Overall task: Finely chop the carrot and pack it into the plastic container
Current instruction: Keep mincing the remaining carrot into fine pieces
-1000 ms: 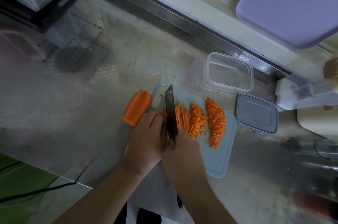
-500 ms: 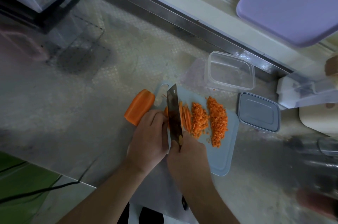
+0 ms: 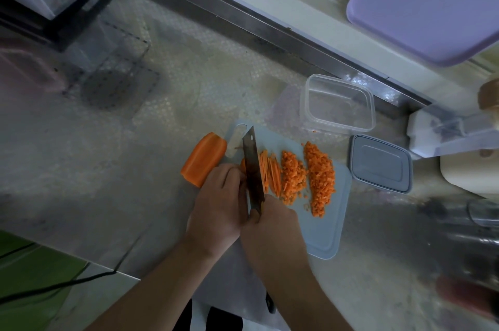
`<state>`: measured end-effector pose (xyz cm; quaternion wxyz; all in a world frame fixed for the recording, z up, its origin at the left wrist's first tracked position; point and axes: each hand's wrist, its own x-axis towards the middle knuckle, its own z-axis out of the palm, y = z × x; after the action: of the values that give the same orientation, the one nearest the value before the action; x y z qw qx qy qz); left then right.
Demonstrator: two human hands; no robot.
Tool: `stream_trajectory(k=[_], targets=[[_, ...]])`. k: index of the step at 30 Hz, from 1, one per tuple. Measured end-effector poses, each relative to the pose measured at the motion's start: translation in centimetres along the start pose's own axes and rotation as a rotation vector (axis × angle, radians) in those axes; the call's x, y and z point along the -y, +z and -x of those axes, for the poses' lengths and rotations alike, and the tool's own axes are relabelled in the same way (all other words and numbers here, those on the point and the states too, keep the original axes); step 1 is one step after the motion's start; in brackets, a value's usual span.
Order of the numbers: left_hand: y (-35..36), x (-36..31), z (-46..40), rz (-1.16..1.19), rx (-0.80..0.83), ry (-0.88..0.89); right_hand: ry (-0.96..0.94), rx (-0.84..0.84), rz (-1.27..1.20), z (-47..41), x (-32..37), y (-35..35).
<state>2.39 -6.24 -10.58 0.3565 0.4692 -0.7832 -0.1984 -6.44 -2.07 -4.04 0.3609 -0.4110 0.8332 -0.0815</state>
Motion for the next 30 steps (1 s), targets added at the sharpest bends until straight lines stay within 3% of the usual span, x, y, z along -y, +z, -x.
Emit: stream_trajectory(k=[9,14,18,30], targets=[[0.0,0.0,-0.1,0.023,-0.065,-0.006,-0.08,-0.094,-0.049,-0.2,0.0,-0.9],[0.8,1.1,0.6,0.088,0.027,-0.173,-0.102,-0.069,-0.074,0.2,-0.4,-0.9],[0.9,1.1,0.7,0.105,0.04,-0.207,-0.091,-0.047,-0.048,0.1,-0.6,-0.4],[0.2,0.5,0.2,0.006,0.002,0.004,-0.032,-0.012,-0.004,0.2,-0.1,0.2]])
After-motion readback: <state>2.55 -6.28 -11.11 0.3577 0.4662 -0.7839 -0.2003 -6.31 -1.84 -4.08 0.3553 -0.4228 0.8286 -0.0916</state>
